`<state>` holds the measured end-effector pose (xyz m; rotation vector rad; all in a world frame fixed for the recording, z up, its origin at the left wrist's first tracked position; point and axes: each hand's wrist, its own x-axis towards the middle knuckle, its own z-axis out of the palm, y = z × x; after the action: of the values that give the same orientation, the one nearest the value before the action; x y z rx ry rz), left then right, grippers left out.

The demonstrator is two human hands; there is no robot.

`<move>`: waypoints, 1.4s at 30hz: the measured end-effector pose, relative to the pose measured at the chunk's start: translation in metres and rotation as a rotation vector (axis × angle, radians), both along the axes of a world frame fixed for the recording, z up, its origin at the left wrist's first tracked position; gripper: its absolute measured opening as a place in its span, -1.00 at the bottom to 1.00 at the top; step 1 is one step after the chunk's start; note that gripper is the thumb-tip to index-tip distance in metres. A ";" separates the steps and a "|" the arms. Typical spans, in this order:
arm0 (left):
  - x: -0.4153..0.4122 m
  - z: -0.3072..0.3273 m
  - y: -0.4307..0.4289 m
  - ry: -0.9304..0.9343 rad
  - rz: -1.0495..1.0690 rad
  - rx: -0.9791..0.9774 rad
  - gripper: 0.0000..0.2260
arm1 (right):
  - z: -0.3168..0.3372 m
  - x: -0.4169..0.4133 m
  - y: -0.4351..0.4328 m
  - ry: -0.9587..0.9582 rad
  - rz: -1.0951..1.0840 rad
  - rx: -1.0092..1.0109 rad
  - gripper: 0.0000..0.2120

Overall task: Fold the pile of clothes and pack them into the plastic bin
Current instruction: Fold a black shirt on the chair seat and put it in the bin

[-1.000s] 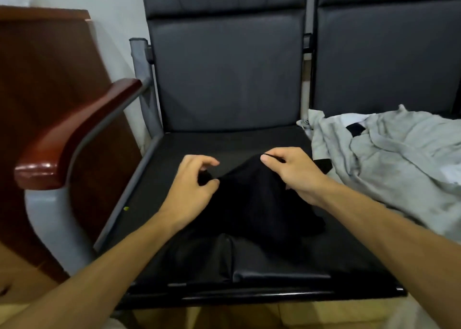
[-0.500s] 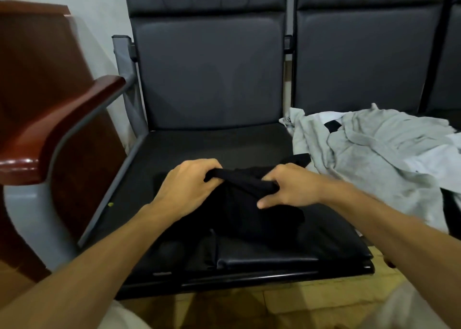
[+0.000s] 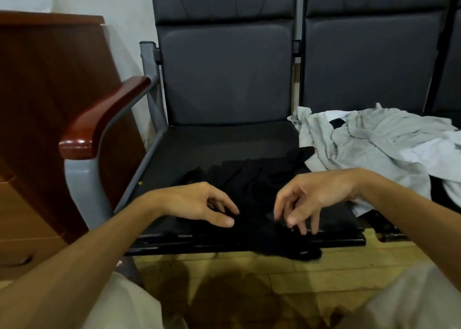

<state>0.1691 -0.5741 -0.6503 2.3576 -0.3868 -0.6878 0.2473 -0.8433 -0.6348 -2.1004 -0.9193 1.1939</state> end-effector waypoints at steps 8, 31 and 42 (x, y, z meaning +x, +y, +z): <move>0.005 -0.008 0.013 -0.370 0.405 0.099 -0.90 | -0.022 0.018 0.009 -0.292 -0.285 -0.017 -0.90; 0.058 -0.032 0.021 -0.230 0.946 -0.122 -0.84 | -0.057 0.045 0.094 -0.111 -0.854 0.289 -0.75; 0.063 -0.018 0.035 -0.149 1.327 -1.179 -0.58 | -0.041 0.078 0.048 -0.088 -1.509 0.763 -0.70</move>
<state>0.2317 -0.5395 -0.6683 1.0725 0.5810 0.3337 0.3250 -0.7951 -0.6758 -1.4765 0.2963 -0.0770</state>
